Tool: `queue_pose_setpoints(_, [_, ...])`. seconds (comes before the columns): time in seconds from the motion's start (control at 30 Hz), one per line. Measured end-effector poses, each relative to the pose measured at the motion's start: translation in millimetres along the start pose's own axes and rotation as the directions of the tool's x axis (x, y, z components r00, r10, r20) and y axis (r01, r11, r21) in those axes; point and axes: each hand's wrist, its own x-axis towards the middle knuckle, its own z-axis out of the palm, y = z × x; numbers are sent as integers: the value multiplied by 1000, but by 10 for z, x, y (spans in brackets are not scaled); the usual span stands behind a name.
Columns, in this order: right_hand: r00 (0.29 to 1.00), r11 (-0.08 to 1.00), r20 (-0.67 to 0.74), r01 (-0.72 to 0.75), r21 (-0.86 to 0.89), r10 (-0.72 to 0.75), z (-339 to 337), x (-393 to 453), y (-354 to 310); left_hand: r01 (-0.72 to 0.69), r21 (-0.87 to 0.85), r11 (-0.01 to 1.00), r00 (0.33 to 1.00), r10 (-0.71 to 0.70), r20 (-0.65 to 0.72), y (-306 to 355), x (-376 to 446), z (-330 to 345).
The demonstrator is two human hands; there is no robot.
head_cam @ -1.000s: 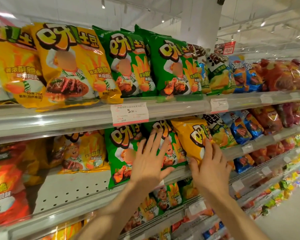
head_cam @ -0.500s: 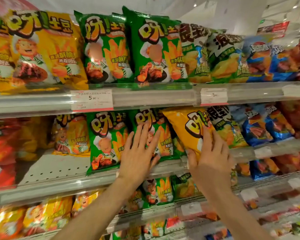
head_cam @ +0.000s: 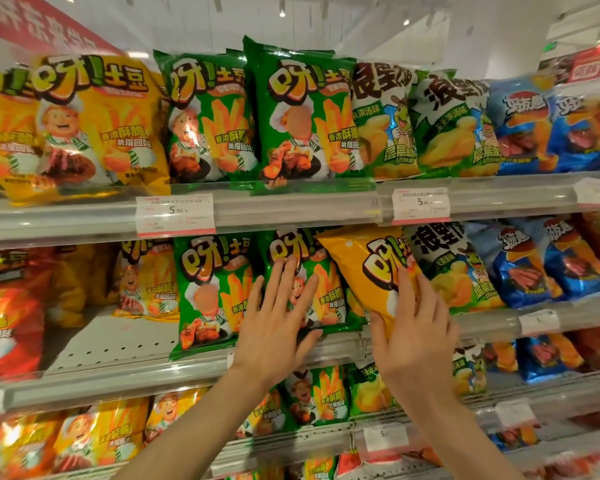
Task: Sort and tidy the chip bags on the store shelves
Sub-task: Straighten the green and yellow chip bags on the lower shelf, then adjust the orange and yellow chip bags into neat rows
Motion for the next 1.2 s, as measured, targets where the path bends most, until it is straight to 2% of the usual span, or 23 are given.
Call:
queue_pose_setpoints(0.13, [1000,1000,5,-3,6,3,-6,4,2,1,-77,997,1000,-1,4,-14,-22,-59])
queue_pose_setpoints(0.23, [1000,1000,7,-7,20,7,-13,5,1,9,-149,989,999,-16,-44,-26,-34,-110])
queue_pose_setpoints(0.4, [1000,1000,-5,10,29,-10,-50,-28,4,20,-438,899,976,-114,-188,17,-58,-252])
queue_pose_setpoints(0.47, [1000,999,-10,18,32,-18,-67,-61,12,86,-609,788,951,-246,-185,73,-42,-381])
queue_pose_setpoints(0.57, [1000,999,-6,28,36,-27,-105,-109,-13,306,-838,451,906,-409,110,171,41,-594])
queue_pose_setpoints(0.63, [999,999,7,31,43,-31,-144,-148,-64,427,-870,245,858,-415,304,199,111,-695])
queue_pose_setpoints(0.7, [999,998,19,36,58,-37,-178,-200,-121,500,-863,73,812,-388,437,224,167,-790])
queue_pose_setpoints(0.87, [995,994,17,94,57,-95,-206,-352,-293,516,-829,-217,759,-332,560,224,231,-956])
queue_pose_setpoints(0.97, [991,990,45,127,58,-130,-226,-431,-390,498,-817,-289,745,-339,574,189,215,-939])
queue_pose_setpoints(1.13, [983,974,39,172,148,-179,-336,-456,-449,461,-831,-310,727,-406,554,99,112,-928])
queue_pose_setpoints(1.2, [977,955,53,189,231,-206,-395,-461,-484,459,-842,-284,727,-425,539,44,66,-938])
